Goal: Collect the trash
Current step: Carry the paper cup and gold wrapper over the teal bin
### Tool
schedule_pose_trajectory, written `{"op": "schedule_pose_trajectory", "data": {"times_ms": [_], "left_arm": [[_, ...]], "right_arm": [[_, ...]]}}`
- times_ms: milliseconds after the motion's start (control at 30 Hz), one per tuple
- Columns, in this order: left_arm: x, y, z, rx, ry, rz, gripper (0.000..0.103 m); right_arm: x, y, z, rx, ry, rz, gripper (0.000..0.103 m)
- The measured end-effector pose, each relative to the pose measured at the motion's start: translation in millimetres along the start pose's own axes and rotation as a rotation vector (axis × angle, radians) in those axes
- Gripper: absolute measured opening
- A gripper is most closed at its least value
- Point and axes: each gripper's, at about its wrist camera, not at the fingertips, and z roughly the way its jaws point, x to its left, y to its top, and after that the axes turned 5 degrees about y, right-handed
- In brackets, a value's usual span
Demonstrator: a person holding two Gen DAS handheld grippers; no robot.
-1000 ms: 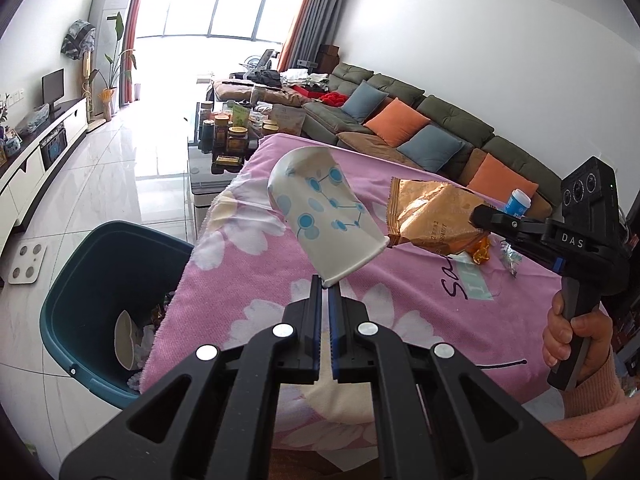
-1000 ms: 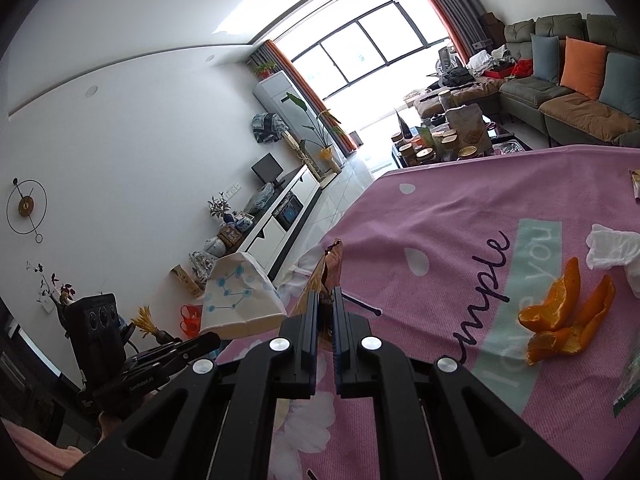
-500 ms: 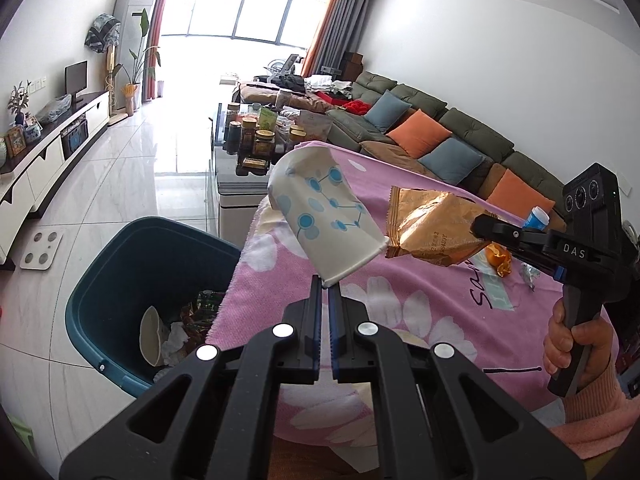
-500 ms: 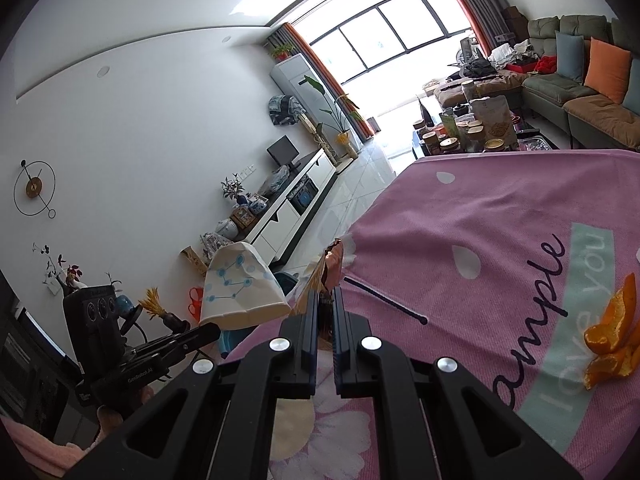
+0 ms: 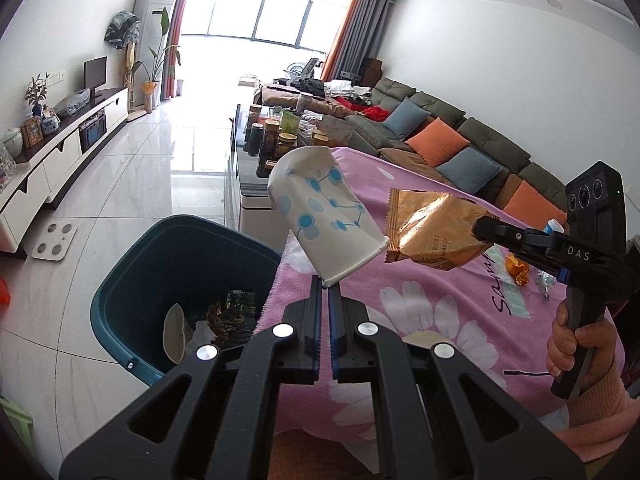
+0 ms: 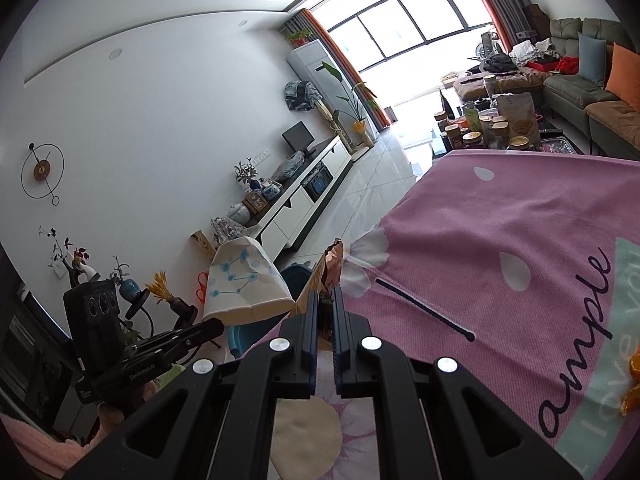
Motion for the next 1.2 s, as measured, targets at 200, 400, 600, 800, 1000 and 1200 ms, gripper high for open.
{"op": "schedule_pose_trajectory", "data": {"times_ms": [200, 400, 600, 800, 1000, 1200], "left_arm": [[9.0, -1.2, 0.5, -0.005, 0.027, -0.021, 0.004], [15.9, -1.7, -0.1, -0.010, 0.050, -0.038, 0.004], [25.1, -3.9, -1.0, -0.011, 0.070, -0.053, 0.004], [32.6, -6.3, 3.8, -0.004, 0.087, -0.074, 0.004], [38.9, -9.1, 7.6, 0.001, 0.105, -0.090, 0.004], [47.0, -11.4, 11.9, 0.014, 0.122, -0.106, 0.004]], "right_arm": [[6.2, 3.3, 12.0, 0.021, 0.019, -0.019, 0.005], [16.4, 6.8, 25.2, 0.040, 0.038, -0.044, 0.005], [20.5, 7.8, 37.4, 0.058, 0.048, -0.056, 0.005], [23.8, 10.8, 46.5, 0.073, 0.052, -0.063, 0.005], [27.4, 12.9, 56.0, 0.089, 0.053, -0.070, 0.005], [33.3, 15.6, 67.2, 0.108, 0.056, -0.084, 0.005]]}}
